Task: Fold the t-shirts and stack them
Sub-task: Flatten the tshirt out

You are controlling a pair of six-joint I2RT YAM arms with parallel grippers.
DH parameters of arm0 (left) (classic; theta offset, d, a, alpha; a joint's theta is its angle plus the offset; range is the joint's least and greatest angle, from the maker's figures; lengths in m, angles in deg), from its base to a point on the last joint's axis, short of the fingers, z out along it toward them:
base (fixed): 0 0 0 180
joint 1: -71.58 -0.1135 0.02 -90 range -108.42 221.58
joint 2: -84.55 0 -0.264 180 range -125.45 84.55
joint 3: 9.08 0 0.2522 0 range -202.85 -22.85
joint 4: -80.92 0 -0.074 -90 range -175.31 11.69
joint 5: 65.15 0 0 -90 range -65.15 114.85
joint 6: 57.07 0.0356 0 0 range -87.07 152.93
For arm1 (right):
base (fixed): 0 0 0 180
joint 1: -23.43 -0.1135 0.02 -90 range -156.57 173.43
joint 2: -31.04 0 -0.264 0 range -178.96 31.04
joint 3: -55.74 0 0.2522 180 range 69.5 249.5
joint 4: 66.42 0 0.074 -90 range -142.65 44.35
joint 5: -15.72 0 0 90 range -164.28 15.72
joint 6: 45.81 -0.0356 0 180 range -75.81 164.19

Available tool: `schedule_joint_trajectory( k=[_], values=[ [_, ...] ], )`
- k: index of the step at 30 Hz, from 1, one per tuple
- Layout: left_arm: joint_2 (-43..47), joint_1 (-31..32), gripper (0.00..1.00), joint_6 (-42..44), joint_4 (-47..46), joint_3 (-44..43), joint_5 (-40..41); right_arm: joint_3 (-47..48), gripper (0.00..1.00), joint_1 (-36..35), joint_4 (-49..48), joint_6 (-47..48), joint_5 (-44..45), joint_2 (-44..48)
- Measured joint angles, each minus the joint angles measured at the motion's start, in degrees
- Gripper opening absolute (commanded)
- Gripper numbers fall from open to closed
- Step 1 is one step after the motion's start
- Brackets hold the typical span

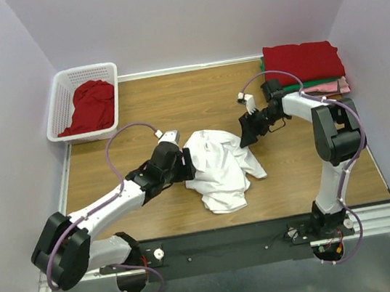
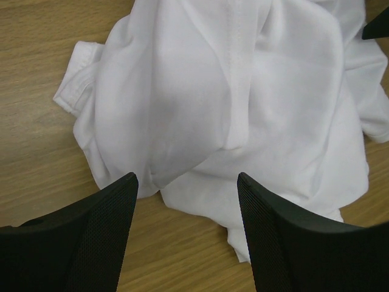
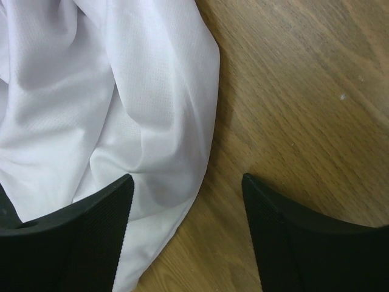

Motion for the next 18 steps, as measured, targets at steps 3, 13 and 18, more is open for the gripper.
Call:
schedule_joint_trajectory(
  k=[3,13,18],
  values=[
    [-3.7,0.0,0.72,0.7,0.3,-1.6,0.5,0.8,0.66,-0.2,0.1,-0.3,0.0,-0.5],
    [-12.9,0.1,0.13,4.4,2.5,-8.2,6.1,4.1,0.00,-1.4,2.9,-0.7,-0.7,-2.6],
    [-12.4,0.2,0.00,5.9,4.2,-10.3,8.5,7.5,0.00,-1.5,6.1,0.6,1.0,-0.4]
  ],
)
